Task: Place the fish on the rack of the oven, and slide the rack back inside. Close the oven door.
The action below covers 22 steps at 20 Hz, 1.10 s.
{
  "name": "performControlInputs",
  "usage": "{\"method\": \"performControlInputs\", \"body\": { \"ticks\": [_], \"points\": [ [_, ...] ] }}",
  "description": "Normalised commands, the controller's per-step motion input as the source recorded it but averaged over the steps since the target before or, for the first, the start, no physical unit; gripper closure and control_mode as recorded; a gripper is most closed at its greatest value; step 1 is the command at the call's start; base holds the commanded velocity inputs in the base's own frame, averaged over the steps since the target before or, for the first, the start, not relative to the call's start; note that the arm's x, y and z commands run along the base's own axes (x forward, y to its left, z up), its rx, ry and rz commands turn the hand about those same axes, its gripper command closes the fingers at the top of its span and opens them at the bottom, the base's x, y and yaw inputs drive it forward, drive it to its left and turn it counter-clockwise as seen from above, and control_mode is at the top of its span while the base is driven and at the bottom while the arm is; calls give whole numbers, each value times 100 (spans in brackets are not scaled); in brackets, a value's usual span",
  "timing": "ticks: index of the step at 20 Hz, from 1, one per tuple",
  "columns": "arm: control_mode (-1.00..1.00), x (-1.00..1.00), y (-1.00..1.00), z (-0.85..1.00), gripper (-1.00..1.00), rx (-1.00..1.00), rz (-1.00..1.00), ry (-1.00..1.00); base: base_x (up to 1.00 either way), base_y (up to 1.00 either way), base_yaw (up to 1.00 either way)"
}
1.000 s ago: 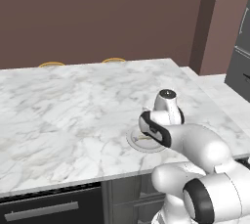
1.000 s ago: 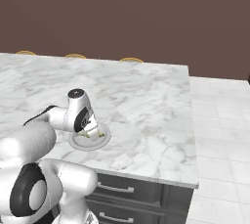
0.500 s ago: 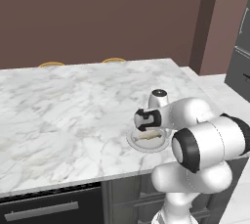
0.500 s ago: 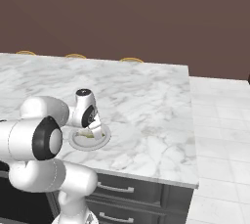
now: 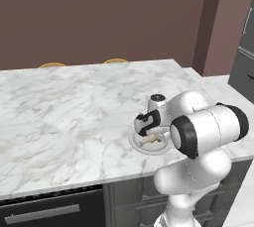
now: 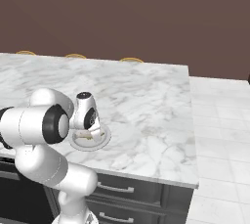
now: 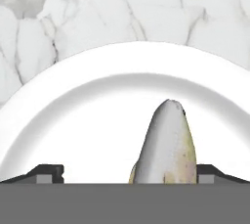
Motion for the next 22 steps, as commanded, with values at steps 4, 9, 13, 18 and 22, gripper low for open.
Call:
{"method": "performControlInputs", "body": {
  "ticks": [4,9,13,18,22],
  "points": [
    [-100,-6,0,-37,-100,2,-10,-15,0,0,0],
    [-100,1,8,-33,100,5,-5,-20,0,0,0],
    [-100,0,2,0,100,0,-1,0,0,0,0],
    [-100,-10,-2,4,100,0,0,0,0,0,0],
    [-100,-55,-13,63,100,0,1,-3,0,0,0]
  ]
}}
